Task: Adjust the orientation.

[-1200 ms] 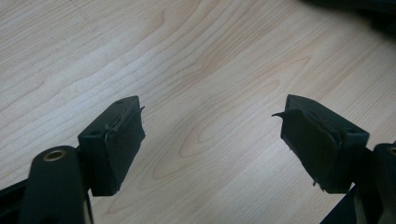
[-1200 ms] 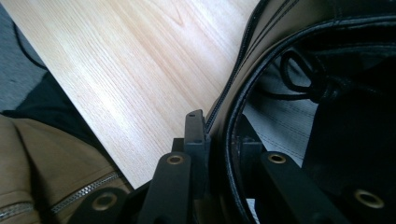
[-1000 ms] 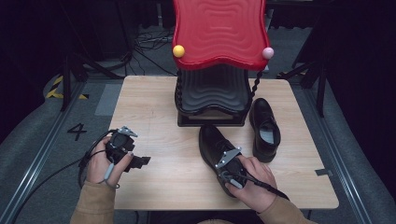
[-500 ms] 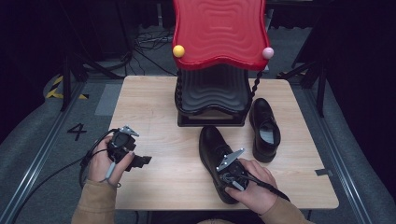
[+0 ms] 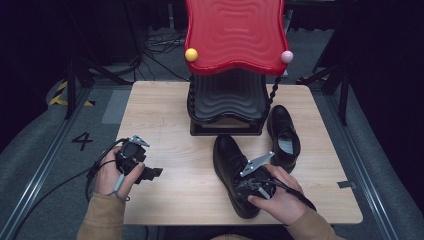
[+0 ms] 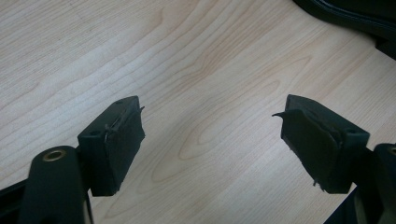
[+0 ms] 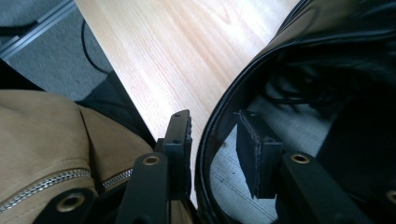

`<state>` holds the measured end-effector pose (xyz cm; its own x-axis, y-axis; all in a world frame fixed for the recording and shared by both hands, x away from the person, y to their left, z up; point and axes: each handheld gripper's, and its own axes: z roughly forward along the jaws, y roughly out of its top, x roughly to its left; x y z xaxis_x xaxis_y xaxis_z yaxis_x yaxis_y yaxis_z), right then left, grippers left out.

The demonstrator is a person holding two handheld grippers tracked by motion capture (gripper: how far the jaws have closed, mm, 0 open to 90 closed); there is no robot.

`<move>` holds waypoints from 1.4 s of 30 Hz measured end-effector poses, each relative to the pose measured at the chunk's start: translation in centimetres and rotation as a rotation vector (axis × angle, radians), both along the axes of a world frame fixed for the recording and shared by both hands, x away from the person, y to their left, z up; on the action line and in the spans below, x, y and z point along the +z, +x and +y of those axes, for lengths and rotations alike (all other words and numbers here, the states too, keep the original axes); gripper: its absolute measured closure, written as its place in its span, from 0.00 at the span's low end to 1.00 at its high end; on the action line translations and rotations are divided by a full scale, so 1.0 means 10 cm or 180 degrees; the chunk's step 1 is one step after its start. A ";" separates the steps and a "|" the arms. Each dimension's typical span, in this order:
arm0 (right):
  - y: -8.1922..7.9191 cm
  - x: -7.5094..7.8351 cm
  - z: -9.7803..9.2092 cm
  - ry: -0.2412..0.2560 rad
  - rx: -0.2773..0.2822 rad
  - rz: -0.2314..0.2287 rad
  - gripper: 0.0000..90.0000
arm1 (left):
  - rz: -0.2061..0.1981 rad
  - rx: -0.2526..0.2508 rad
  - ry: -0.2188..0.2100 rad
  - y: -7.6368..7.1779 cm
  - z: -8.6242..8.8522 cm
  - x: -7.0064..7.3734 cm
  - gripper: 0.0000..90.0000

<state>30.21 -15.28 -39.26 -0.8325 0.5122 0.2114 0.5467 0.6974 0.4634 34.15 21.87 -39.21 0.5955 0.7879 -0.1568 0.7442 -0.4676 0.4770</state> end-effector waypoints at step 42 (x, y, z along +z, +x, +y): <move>1.00 -0.09 -1.23 -0.0099 -0.1565 -0.0571 0.67 | 0.0067 0.0172 0.0083 -0.17 0.12 -0.09 0.24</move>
